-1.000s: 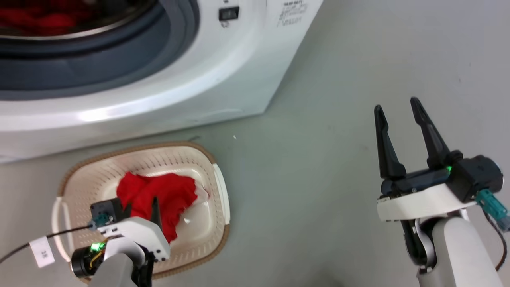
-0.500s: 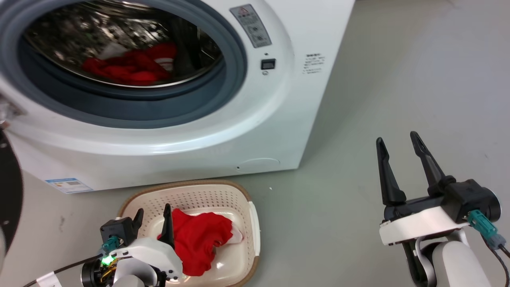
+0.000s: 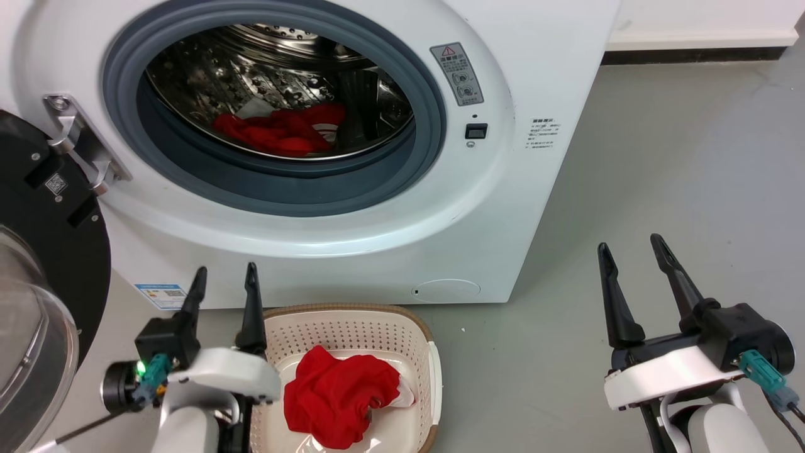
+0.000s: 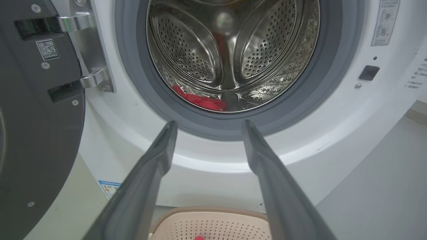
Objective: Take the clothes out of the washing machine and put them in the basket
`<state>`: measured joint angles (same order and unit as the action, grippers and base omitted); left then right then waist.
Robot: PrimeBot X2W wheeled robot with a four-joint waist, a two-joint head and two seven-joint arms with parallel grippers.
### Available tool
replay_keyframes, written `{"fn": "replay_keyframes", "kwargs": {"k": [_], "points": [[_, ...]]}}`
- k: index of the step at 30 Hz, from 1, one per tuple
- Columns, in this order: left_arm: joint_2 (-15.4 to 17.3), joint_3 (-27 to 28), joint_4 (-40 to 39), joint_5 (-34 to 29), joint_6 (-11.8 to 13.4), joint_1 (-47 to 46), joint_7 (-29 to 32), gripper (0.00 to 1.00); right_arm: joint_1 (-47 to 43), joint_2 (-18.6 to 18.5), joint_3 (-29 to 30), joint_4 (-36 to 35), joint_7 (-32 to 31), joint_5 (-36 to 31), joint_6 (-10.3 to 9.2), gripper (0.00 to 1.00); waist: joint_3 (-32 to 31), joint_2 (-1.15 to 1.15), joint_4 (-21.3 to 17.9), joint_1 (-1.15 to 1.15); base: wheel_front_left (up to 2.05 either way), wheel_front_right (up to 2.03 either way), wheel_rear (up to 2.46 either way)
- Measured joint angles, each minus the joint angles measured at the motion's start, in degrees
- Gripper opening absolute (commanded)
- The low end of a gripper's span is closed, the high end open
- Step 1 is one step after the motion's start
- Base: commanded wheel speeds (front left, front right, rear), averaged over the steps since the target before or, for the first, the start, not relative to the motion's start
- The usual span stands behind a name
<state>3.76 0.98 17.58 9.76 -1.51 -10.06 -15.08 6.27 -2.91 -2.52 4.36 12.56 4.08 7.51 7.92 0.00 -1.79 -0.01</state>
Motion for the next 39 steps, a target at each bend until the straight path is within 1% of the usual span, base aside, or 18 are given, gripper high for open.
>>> {"fn": "replay_keyframes", "kwargs": {"k": [4, 8, 12, 19, 27, 31, 39], "points": [[1.5, -0.1, 0.8, -1.5, -0.1, -4.1, 0.0, 1.0, -0.1, 0.0, -0.7, -0.7, -0.1, 0.2, 0.0, 1.0, 1.0, 0.0, -0.1, 0.0, 0.0, 0.0, 0.0], [3.4, -0.6, 4.0, -2.8, -0.4, -10.0, 0.0, 1.0, 1.1, 0.0, -1.6, -1.3, -0.1, 0.3, 0.0, 1.0, 3.1, 0.0, -0.7, 0.01, 0.0, 0.0, 0.0], [6.1, -1.7, 7.1, -4.7, -0.6, -17.3, 1.6, 1.0, 2.7, 0.0, -2.5, -1.8, 0.0, 0.5, 0.0, 1.0, 6.1, 0.0, -1.7, 0.01, 0.0, 0.0, 0.0], [11.3, -3.8, 12.5, -8.0, -2.0, -30.1, 5.9, 1.0, 6.6, 0.0, -3.9, -2.0, 1.3, 1.4, 0.0, 1.0, 12.8, 0.0, -4.4, 0.02, 0.0, 0.0, 0.0], [18.0, -4.5, 18.6, -10.2, -2.9, -42.3, 13.1, 1.0, 10.5, 0.0, -5.9, -1.9, 2.3, 4.3, 0.0, 1.0, 20.7, 0.0, -9.0, 0.02, 0.0, 0.0, 0.0], [21.2, -5.1, 21.1, -11.2, -3.6, -47.9, 18.1, 1.0, 11.8, -0.1, -6.5, -2.5, 2.5, 5.9, 0.0, 1.0, 24.4, 0.0, -11.5, 0.03, 0.0, 0.0, 0.0], [27.1, -8.6, 24.9, -13.4, -5.2, -58.7, 29.2, 1.0, 13.7, -0.1, -8.0, -4.4, 2.5, 8.6, 0.0, 1.0, 30.8, 0.0, -15.8, 0.03, 0.0, 0.0, 0.0]]}}
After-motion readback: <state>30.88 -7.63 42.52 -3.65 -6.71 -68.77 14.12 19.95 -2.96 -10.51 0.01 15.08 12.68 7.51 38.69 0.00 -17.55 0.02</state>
